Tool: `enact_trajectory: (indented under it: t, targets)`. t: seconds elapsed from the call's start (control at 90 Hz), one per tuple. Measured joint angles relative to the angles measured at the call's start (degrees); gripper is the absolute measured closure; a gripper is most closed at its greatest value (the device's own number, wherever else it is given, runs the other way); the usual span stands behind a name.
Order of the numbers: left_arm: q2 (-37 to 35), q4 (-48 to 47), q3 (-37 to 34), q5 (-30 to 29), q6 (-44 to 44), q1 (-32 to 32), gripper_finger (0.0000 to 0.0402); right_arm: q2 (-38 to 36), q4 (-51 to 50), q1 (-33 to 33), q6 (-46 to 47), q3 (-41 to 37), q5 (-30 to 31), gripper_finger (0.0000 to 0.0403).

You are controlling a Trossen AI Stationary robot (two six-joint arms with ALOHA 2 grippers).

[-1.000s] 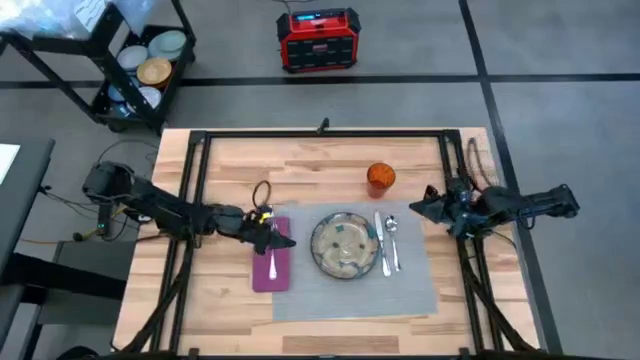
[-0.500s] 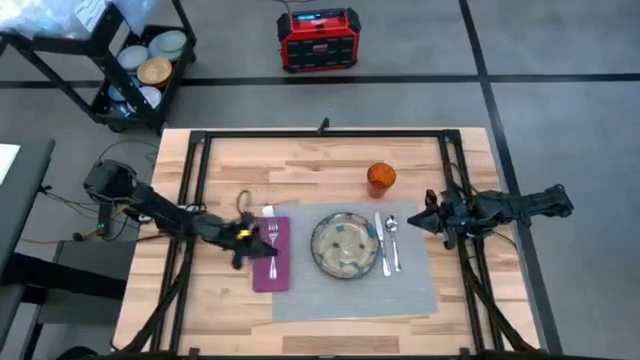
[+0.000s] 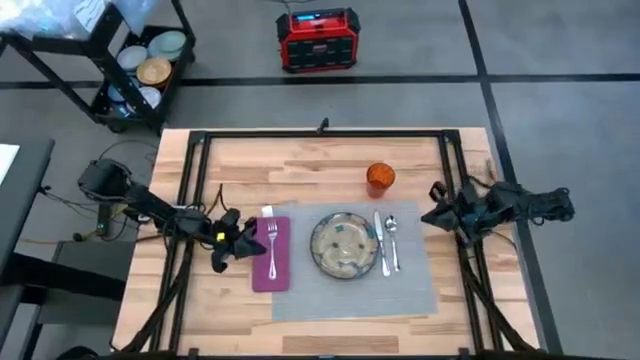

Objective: Set table place
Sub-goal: Return to Home Position

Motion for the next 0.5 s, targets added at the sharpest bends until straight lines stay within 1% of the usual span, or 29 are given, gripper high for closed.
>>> enact_trajectory:
  t: [0.156, 0.233, 0.422, 0.5]
  targets:
    - [-0.09, -1.95, -0.02, 0.31, -0.13, -0.01, 0.0402, 0.00, -7.83, -2.13, -0.42, 4.55, -5.34, 0.0403]
    - [-0.08, -2.45, -0.02, 0.30, -0.19, 0.00, 0.0402, 0.03, -8.52, -2.10, -0.28, 4.51, -8.60, 0.0403]
    - [-0.09, -1.98, -0.07, 0.29, -0.28, -0.02, 0.0402, 0.03, -9.33, -1.89, 0.23, 2.76, -10.21, 0.0403]
    - [-0.09, -1.96, -0.07, 0.29, -0.79, -0.28, 0.0402, 0.01, -8.00, -1.89, 0.82, 0.99, -11.64, 0.0403]
